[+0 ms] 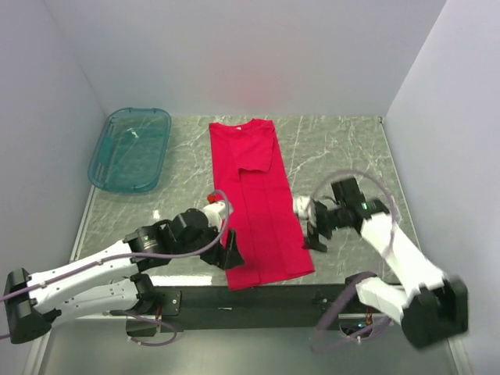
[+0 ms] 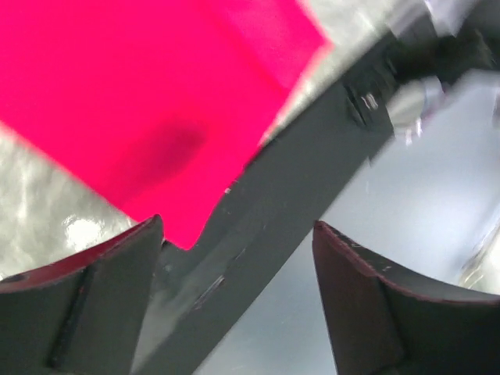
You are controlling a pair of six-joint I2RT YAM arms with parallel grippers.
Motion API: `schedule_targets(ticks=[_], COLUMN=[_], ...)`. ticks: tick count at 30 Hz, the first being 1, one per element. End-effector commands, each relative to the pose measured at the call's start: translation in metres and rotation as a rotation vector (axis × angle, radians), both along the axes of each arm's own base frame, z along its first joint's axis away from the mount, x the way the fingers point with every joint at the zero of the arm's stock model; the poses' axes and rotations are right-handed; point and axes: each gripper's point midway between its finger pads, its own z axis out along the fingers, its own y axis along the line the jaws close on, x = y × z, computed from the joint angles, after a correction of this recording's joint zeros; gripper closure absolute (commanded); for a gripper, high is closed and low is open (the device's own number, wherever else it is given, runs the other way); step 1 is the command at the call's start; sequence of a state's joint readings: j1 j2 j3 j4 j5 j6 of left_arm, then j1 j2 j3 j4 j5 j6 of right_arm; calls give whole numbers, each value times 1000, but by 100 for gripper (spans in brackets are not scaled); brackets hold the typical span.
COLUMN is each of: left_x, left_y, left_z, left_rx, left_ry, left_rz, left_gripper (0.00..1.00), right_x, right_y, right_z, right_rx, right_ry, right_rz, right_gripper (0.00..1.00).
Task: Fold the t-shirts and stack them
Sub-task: Fold the tshirt
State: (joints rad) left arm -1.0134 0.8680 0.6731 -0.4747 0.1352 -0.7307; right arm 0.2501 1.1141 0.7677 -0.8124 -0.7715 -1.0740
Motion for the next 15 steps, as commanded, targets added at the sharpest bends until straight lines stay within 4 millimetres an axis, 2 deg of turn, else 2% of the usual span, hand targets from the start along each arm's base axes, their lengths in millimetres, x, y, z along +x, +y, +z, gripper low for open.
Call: schedule_targets(ticks=[1, 2, 3, 5, 7, 8, 10, 11, 12, 14, 15], left_x=[-7, -2, -4, 5, 16, 20, 25, 24, 13, 9, 2], left_y=[-13, -11, -12, -7, -1, 2, 2, 0, -4, -12, -14], left_z=[74, 88, 92, 85, 57, 34, 15, 3, -11, -20, -29], left_rx=[-92, -83, -77, 3, 124, 212, 299, 342, 358, 384, 391], left_ry=[-368, -490, -552, -712, -796, -823, -858, -867, -877, -925, -929], left_rz=[-258, -292, -325, -396, -425, -480, -503, -536, -590, -601, -633], left_gripper=[15, 13, 10, 1, 1, 1, 1, 0, 1, 1, 2], right_x=[6, -2, -14, -34, -41, -46, -51, -54, -58, -62, -65], right_y=[-3, 3, 2, 11, 5, 6, 0, -1, 1, -1, 1], right_z=[6, 7, 3, -8, -34, -43, -62, -67, -70, -77, -80], right_rx=[-38, -17, -22, -32, -124, -156, -226, -240, -245, -263, -266], right_ry=[-345, -381, -360, -322, -310, -313, -312, -305, -312, -314, -317], right_rz=[136, 196, 230, 314, 338, 371, 390, 395, 422, 430, 448], right_gripper=[0, 0, 0, 3, 8, 9, 14, 15, 18, 19, 21])
